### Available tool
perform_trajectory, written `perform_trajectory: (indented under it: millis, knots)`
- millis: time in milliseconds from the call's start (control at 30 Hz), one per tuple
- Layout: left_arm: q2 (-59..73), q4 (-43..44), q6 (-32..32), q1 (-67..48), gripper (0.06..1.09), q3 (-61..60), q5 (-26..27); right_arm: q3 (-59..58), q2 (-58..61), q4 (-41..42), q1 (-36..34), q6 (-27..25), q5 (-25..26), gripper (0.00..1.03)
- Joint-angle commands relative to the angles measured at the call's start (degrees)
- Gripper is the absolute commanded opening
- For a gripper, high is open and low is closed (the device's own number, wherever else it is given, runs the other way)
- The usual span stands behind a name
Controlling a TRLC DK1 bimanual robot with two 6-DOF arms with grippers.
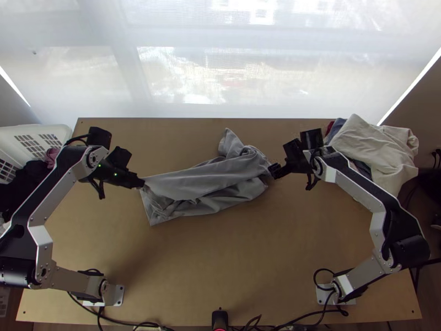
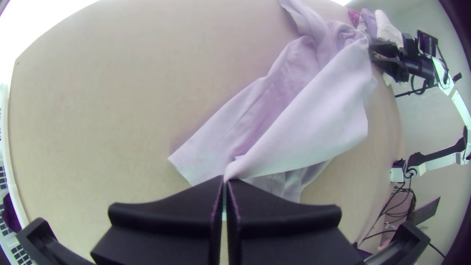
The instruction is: Fold the t-shirt
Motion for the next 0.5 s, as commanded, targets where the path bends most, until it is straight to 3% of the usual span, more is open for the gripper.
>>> perform_trajectory:
  millis: [0, 467]
  knots:
    - [-1.7, -0.3, 0.2, 0.6, 0.09, -1.3, -0.1, -5.1, -2.0, -0.1, 1.3, -1.1, -0.1, 0.98]
    - [-1.7, -0.3, -0.6, -1.9, 0.09, -0.9, -0.1, -5.1, 1.1, 4.6, 5.3, -6.3, 0.1, 0.96]
